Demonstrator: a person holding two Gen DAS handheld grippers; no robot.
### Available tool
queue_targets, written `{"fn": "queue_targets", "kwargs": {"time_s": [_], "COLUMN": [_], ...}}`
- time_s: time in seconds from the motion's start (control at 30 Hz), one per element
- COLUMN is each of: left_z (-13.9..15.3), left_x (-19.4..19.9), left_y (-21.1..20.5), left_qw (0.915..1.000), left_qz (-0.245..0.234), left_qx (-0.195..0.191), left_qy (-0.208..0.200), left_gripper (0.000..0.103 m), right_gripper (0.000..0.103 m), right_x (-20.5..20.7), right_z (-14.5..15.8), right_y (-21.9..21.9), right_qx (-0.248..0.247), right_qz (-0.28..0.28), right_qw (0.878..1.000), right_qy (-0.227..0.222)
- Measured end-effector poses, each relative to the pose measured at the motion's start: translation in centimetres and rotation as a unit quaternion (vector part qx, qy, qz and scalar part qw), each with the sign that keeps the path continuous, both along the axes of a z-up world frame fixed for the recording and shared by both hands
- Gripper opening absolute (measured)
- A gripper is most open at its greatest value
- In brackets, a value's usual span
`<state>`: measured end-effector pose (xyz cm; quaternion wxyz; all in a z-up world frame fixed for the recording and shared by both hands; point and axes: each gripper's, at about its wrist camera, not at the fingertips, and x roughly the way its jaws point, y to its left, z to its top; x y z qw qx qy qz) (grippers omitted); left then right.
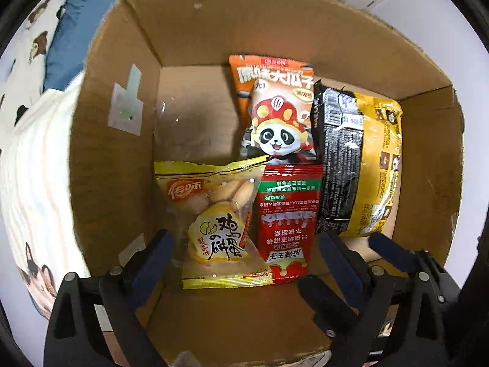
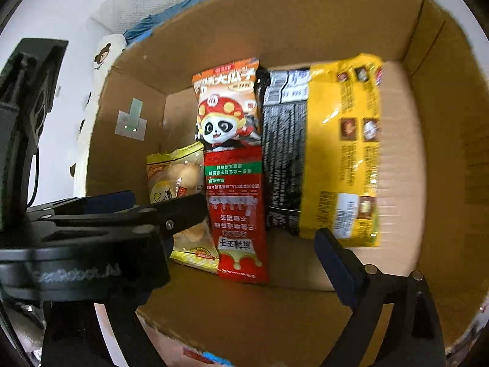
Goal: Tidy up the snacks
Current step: 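Lower both packets into the box beside the others and release, then grasp the orange packet with left tool while right grasps the oat bar packet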
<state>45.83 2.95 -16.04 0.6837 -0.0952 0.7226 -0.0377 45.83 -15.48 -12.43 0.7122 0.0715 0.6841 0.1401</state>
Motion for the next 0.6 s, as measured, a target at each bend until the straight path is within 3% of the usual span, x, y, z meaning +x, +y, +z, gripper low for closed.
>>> {"fn": "queue_targets", "kwargs": {"time_s": [0.1,0.27,0.43,0.6], "left_z": [1.7,5.9,10.5,12.9], "left_x": [-0.8,-3.3,-6.9,-10.3], "left_y": [0.1,0.0,-0.4,-0.1], "left_qw": [0.9997,0.9951,0.9814,0.9709], "left_qz": [-0.001,0.007,0.010,0.012], "left_qx": [0.000,0.017,0.043,0.042], "left_qy": [-0.024,-0.097,-0.187,-0.236], "left_gripper": [0.098,0.098,0.098,0.098], "right_gripper": [0.099,0.099,0.099,0.099], "right_x": [-0.7,-1.9,-5.3,-8.3], "right_z": [1.8,4.7,8.7,11.3], "right_y": [-1.1,-2.8,-5.2,-6.1], "right_qx": [-0.024,-0.054,-0.064,-0.053], "right_qz": [-0.005,-0.015,-0.028,-0.044], "right_qw": [0.999,0.996,0.990,0.985], "right_qy": [-0.029,-0.074,-0.122,-0.156]}}
